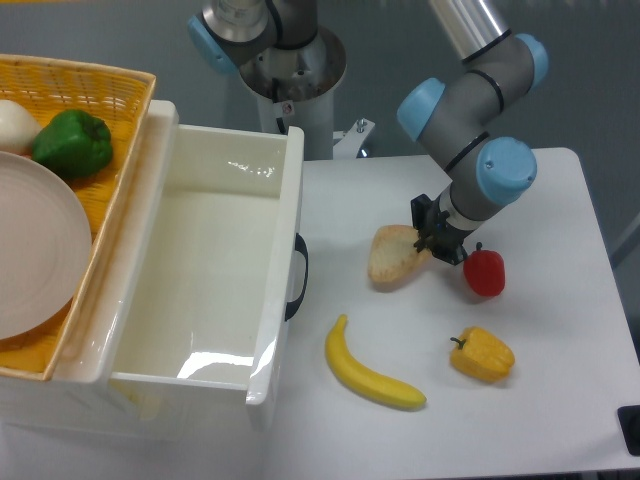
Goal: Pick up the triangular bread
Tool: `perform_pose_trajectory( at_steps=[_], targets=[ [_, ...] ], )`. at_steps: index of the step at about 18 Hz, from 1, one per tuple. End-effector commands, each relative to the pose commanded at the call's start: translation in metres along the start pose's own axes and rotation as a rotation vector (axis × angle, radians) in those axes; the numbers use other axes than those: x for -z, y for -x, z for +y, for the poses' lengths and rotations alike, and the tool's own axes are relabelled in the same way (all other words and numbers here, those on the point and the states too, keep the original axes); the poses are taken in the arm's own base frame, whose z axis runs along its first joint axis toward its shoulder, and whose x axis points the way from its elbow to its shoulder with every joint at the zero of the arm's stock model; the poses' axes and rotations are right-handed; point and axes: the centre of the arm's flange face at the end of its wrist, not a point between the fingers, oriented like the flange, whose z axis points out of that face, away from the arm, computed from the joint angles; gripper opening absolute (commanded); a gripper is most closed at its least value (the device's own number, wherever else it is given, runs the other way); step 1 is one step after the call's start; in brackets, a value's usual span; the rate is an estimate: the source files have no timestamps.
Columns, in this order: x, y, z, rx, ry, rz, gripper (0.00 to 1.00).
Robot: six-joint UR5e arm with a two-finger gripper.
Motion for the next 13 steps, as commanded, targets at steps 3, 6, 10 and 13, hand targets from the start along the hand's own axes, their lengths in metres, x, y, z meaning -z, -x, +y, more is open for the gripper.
perform_pose_trajectory(
  at_steps=[3,6,10,13],
  targets=[
    [0.018,0.001,-0.003,-0.001,-0.001,-0.034,0.0],
    [0.039,0.007,-0.005,-0.006,0.011,-0.066,0.0],
    [0.089,0.017,-0.008,-0.007,0.024,-0.12,0.0],
    [0.111,0.022,-0.017,-0.026,0.035,-0.148,0.0]
  ],
)
